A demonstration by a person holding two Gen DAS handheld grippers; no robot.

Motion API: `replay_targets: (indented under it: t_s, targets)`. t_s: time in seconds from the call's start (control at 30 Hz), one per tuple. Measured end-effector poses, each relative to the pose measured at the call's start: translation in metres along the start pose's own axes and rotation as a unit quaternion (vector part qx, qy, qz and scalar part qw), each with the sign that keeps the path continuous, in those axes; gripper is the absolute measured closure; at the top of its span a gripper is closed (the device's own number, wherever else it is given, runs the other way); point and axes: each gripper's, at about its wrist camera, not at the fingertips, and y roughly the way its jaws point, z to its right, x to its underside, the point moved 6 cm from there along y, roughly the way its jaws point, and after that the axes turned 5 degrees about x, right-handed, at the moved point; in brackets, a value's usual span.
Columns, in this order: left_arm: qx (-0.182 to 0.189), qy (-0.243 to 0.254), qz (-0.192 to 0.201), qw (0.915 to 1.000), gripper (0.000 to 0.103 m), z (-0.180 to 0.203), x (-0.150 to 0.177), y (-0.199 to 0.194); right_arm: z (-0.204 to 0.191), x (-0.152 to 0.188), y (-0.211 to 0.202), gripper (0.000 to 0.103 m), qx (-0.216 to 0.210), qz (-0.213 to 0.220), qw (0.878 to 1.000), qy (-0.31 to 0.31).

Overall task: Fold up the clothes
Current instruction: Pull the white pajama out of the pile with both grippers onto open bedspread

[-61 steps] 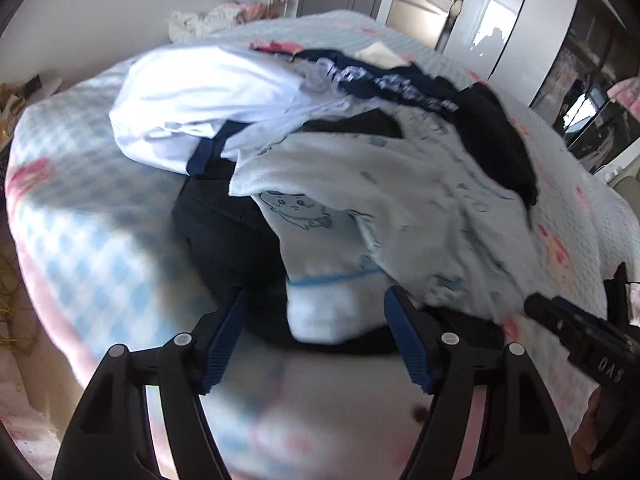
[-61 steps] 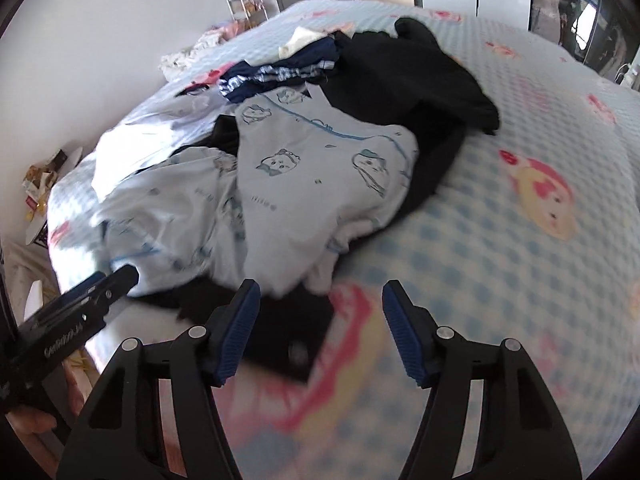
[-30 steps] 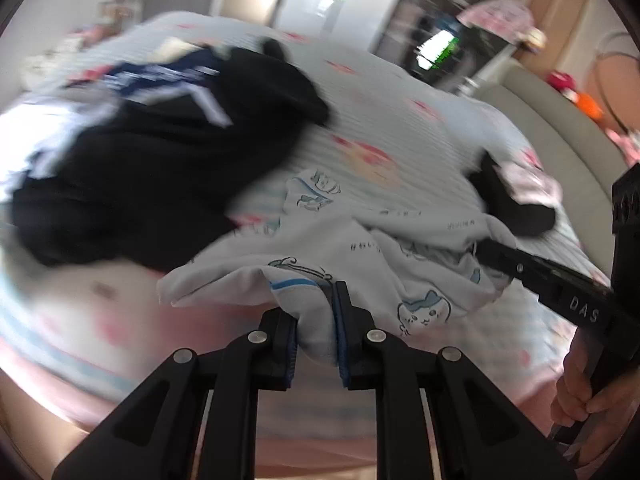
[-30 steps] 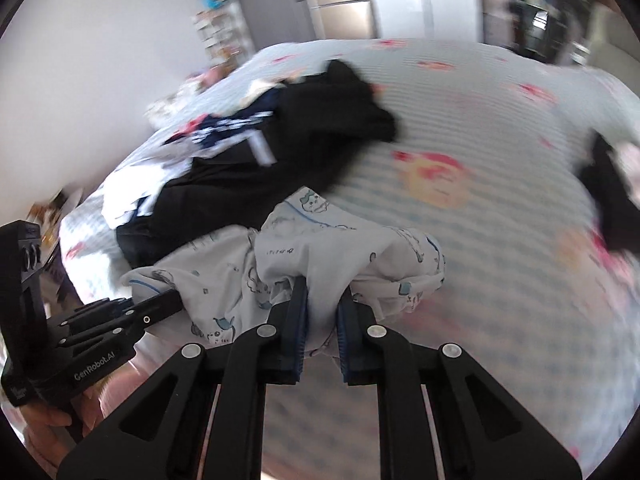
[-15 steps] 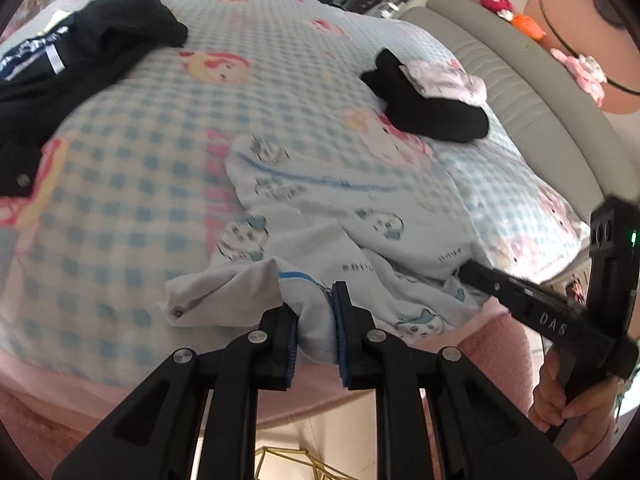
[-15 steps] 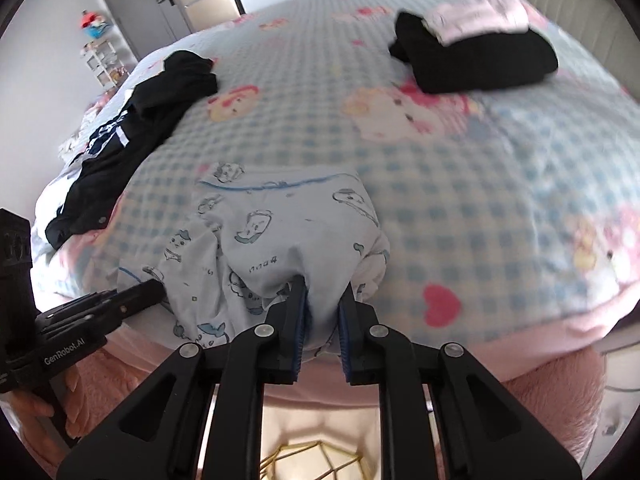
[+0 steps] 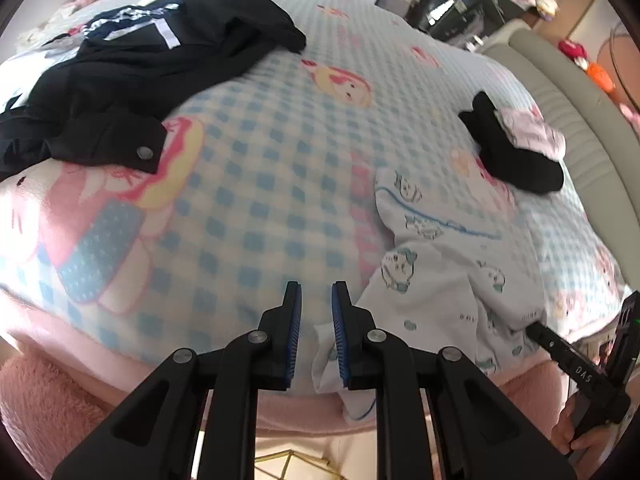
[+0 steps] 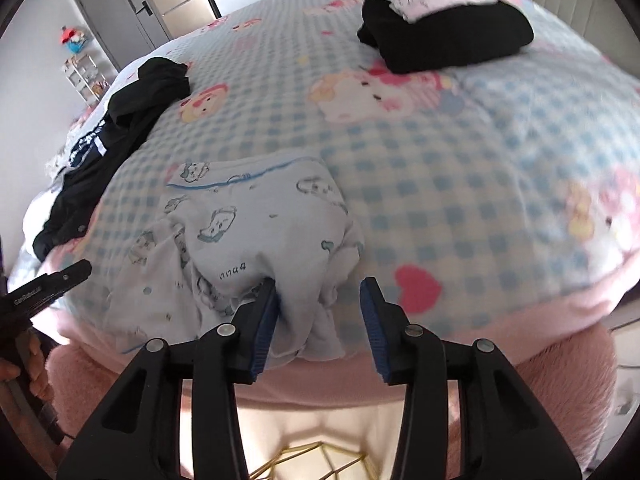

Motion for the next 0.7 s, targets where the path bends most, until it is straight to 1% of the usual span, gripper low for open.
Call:
replay_targets:
  t_s: [0.03, 0.1, 0.13, 0.17, 0.2, 0.27, 0.33, 0.4, 0.53, 0.57, 0.63, 0.67, 0.7]
  targets:
    - [0.015, 0.005, -0.009, 0.9998, 0.085, 0.006, 0.006, 0.004, -0.003, 0.002, 0.001, 0.062, -0.004, -0.002, 1.0, -0.008]
    - [0.035, 0.02, -0.025, 0.9989, 0.075, 0.025, 0.013, 0.014, -0.009, 0.007, 0.003, 0.063, -0.012, -0.008, 1.0, -0.022]
    - [0.042, 0.035, -0.032, 0.998, 0.058, 0.039, 0.019, 0.02, -0.012, 0.008, 0.005, 0.064, -0.018, -0.01, 1.0, -0.022]
    - [0.047, 0.045, -0.035, 0.9972, 0.047, 0.047, 0.023, 0.023, -0.014, 0.009, 0.007, 0.066, -0.026, -0.011, 0.999, -0.021]
    - [0.056, 0.053, -0.038, 0.9963, 0.047, 0.055, 0.027, 0.025, -0.019, 0.007, 0.009, 0.067, -0.037, -0.01, 0.999, -0.023]
    - [0.077, 0.074, -0.051, 0.993, 0.047, 0.077, 0.036, 0.034, -0.026, 0.003, 0.011, 0.07, -0.046, -0.003, 0.998, -0.034]
    - [0.078, 0.107, -0.054, 0.9898, 0.047, 0.096, 0.043, 0.04, -0.029, -0.002, 0.007, 0.072, -0.049, 0.002, 0.998, -0.035]
    - [0.082, 0.137, -0.054, 0.9857, 0.047, 0.115, 0.047, 0.043, -0.026, -0.007, -0.006, 0.072, -0.064, 0.017, 0.998, -0.021]
    - [0.119, 0.18, -0.068, 0.974, 0.047, 0.157, 0.056, 0.054, -0.012, -0.015, -0.033, 0.072, -0.088, 0.048, 0.995, -0.002]
    - [0.123, 0.192, -0.073, 0.971, 0.047, 0.166, 0.059, 0.06, -0.009, -0.016, -0.035, 0.072, -0.087, 0.05, 0.995, -0.001]
    - [0.109, 0.211, -0.084, 0.9677, 0.047, 0.176, 0.064, 0.076, -0.004, -0.018, -0.037, 0.072, -0.085, 0.053, 0.995, 0.0]
    - [0.086, 0.223, -0.091, 0.9667, 0.057, 0.179, 0.065, 0.088, 0.0, -0.016, -0.034, 0.072, -0.073, 0.048, 0.996, 0.003]
    - [0.062, 0.23, -0.094, 0.9667, 0.071, 0.178, 0.063, 0.098, 0.003, -0.014, -0.03, 0.072, -0.059, 0.041, 0.997, 0.006]
